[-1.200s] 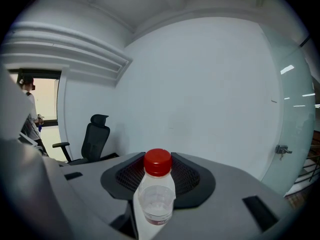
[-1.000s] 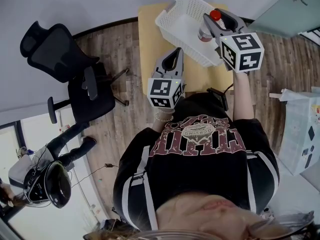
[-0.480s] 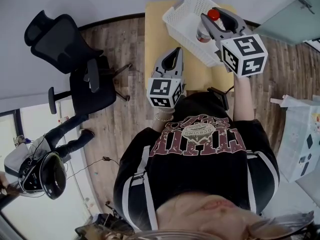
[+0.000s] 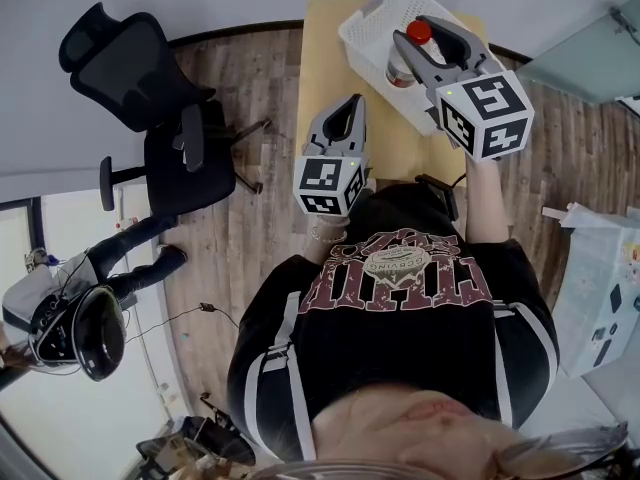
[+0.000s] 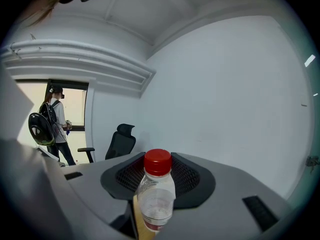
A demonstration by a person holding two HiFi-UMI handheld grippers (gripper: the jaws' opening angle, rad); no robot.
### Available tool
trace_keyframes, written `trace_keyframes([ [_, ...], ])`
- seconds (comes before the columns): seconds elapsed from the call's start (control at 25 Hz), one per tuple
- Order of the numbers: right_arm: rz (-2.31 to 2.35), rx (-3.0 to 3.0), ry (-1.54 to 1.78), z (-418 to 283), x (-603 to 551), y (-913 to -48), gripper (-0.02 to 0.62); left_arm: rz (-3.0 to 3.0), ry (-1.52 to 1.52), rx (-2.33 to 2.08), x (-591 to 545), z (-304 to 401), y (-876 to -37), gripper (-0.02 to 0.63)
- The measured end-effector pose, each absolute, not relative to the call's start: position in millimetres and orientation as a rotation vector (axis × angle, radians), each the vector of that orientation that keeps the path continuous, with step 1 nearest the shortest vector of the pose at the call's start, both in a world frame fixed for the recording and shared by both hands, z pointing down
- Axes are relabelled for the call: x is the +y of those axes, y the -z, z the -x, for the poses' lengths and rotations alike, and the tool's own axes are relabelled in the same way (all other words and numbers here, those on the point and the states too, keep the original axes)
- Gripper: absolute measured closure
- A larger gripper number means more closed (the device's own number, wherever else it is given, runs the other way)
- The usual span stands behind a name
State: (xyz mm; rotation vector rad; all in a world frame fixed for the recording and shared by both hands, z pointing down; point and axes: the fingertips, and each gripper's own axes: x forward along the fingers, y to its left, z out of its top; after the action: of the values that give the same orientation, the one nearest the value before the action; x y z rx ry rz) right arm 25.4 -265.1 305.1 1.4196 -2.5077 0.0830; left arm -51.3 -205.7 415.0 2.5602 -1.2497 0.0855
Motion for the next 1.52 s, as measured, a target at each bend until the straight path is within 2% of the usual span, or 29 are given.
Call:
trace_keyframes([
  [0.64,-1.257,-2.594,-0.115,7,-263,-323,0.426,-2.515,-0.095,-1.335,-204,65,-418,0.56],
  [1.52,-1.098,-2.618,-0.216,26,-260,-393,0.426,-2.473,-0.139,-1.399,-200,66,-427,0.56],
])
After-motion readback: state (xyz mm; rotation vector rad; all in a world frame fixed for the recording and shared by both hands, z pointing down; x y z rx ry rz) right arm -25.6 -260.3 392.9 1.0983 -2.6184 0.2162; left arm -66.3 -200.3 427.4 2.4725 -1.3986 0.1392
